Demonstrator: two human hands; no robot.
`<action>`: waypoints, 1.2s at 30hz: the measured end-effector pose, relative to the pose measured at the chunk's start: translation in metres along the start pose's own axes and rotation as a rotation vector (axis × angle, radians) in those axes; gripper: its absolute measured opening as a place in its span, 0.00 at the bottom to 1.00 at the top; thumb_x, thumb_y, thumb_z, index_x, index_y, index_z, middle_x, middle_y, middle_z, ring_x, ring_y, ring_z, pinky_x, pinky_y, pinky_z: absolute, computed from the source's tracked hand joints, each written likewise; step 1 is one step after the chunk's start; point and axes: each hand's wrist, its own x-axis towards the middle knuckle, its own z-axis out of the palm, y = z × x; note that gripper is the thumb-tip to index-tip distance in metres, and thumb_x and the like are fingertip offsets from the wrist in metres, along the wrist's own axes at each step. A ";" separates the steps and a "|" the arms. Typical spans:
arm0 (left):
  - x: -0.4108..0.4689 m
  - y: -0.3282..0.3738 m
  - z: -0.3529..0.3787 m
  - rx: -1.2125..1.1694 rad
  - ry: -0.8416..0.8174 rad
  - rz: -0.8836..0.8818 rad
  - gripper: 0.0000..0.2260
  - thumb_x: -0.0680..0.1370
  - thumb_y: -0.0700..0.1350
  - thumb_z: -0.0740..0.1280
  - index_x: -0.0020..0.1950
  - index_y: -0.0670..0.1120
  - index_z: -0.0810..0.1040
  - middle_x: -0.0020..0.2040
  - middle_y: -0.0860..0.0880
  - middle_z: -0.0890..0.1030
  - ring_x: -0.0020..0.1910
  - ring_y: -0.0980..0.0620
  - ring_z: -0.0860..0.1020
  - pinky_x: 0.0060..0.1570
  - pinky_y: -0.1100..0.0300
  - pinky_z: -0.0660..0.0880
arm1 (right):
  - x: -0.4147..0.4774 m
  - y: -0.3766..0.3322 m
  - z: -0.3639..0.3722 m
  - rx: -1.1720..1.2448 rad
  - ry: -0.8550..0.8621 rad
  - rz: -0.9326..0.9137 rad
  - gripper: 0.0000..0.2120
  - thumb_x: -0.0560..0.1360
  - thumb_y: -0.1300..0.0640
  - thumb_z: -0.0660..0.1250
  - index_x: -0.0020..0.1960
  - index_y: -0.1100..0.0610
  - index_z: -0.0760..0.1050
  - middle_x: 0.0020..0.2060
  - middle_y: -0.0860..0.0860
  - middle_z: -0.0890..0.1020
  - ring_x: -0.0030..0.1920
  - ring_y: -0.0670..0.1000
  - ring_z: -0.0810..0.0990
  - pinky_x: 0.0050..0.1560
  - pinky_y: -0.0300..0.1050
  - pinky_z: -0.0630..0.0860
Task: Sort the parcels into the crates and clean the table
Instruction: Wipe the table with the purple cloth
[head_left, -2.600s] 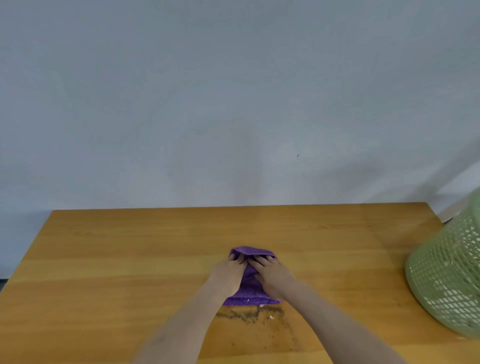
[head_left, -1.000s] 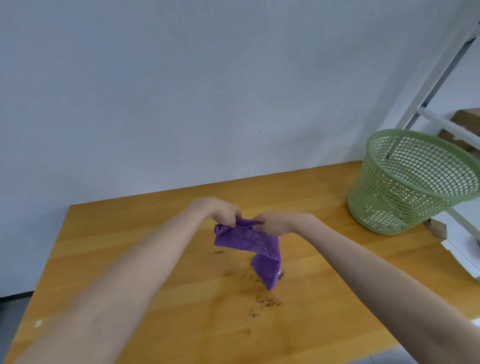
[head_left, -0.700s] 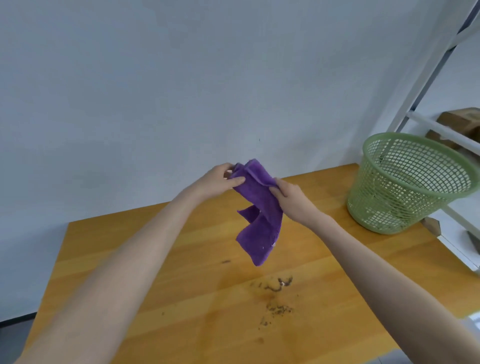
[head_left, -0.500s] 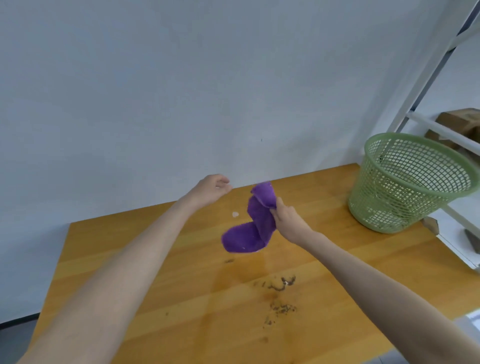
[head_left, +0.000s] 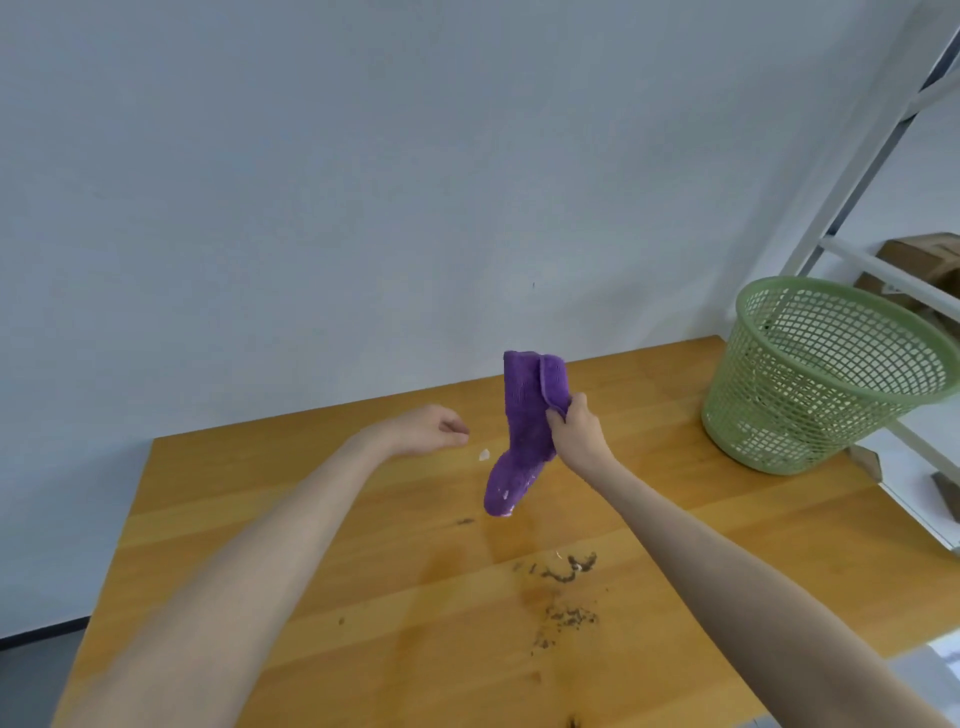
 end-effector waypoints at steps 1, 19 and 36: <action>0.000 0.004 0.004 -0.002 -0.019 0.003 0.18 0.80 0.45 0.63 0.68 0.41 0.71 0.67 0.46 0.74 0.67 0.51 0.71 0.65 0.61 0.66 | 0.001 -0.003 -0.002 0.039 0.000 0.025 0.07 0.81 0.60 0.55 0.56 0.62 0.64 0.46 0.56 0.74 0.43 0.55 0.74 0.39 0.47 0.71; 0.020 0.067 0.019 -1.180 0.500 -0.187 0.13 0.82 0.37 0.56 0.65 0.46 0.70 0.55 0.44 0.76 0.46 0.46 0.77 0.46 0.46 0.73 | -0.014 0.008 -0.014 -0.246 -0.436 -0.565 0.21 0.83 0.52 0.53 0.75 0.50 0.59 0.71 0.43 0.65 0.71 0.44 0.62 0.71 0.38 0.57; 0.091 0.293 -0.010 -1.439 0.209 0.072 0.10 0.84 0.45 0.51 0.57 0.52 0.72 0.60 0.46 0.75 0.59 0.43 0.74 0.55 0.39 0.67 | 0.073 -0.029 -0.191 0.141 0.099 -0.573 0.16 0.80 0.64 0.57 0.67 0.59 0.73 0.66 0.51 0.73 0.67 0.46 0.70 0.67 0.37 0.65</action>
